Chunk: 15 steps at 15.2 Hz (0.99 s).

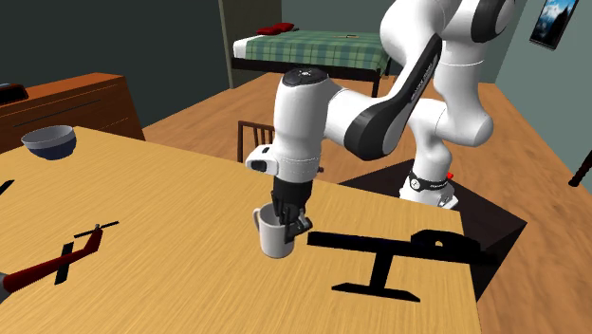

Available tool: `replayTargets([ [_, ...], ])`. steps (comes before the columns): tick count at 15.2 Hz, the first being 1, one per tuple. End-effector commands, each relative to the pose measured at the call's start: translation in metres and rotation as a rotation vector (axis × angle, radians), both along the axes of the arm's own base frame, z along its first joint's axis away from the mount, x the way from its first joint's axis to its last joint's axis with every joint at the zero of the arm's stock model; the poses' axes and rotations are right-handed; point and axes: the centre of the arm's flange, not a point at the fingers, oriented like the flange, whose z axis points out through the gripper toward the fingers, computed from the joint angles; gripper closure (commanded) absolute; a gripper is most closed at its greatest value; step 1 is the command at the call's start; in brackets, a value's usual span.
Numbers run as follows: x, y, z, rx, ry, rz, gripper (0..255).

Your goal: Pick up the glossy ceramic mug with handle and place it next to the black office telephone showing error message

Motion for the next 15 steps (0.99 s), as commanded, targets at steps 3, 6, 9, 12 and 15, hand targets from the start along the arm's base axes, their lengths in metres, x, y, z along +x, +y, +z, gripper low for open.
replayTargets([
  [3,-0.006,0.002,-0.016,-0.009,0.048,0.008,255],
  [6,-0.003,0.001,-0.017,-0.009,0.048,0.008,0],
  [9,-0.004,0.003,-0.018,-0.009,0.048,0.008,0],
  [12,-0.007,0.003,-0.003,-0.009,0.048,0.008,0],
  [15,-0.008,0.004,0.034,-0.009,0.048,0.008,0],
])
